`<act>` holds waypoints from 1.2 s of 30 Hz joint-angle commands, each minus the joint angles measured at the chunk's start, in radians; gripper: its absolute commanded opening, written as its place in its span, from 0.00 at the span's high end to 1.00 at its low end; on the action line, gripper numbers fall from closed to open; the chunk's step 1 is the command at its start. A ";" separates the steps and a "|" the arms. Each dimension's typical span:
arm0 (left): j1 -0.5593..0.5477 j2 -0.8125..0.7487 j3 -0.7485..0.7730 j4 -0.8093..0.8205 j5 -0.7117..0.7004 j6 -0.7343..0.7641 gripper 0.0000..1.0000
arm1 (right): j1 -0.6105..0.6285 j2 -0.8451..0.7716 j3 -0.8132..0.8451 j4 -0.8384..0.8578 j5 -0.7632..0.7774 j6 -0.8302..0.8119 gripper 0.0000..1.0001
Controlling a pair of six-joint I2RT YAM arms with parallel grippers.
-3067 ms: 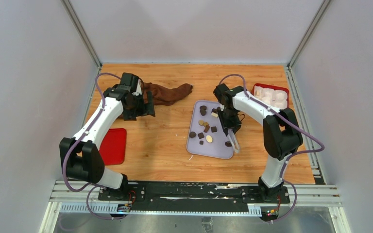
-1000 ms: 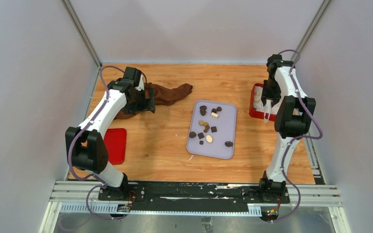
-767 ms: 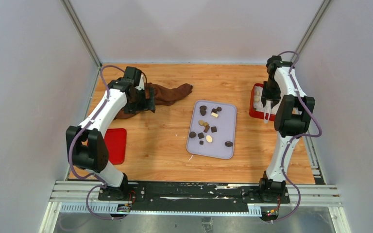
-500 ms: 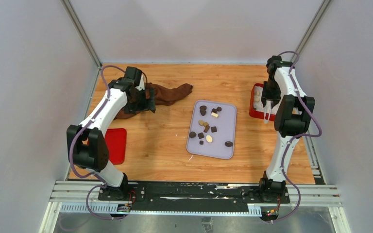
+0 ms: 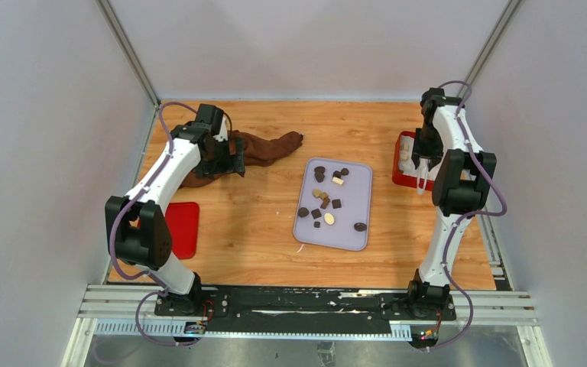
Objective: Pack the chocolate
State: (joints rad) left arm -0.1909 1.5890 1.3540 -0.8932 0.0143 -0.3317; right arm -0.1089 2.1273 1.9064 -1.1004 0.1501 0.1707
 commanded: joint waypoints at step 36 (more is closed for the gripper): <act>0.004 -0.016 0.019 -0.018 0.023 0.005 0.00 | 0.024 -0.288 -0.185 0.025 -0.038 -0.009 0.97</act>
State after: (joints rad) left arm -0.1909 1.5890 1.3540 -0.9005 0.0235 -0.3260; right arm -0.1078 1.9469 1.7828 -1.0645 0.1219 0.1635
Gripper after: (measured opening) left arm 0.997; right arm 0.342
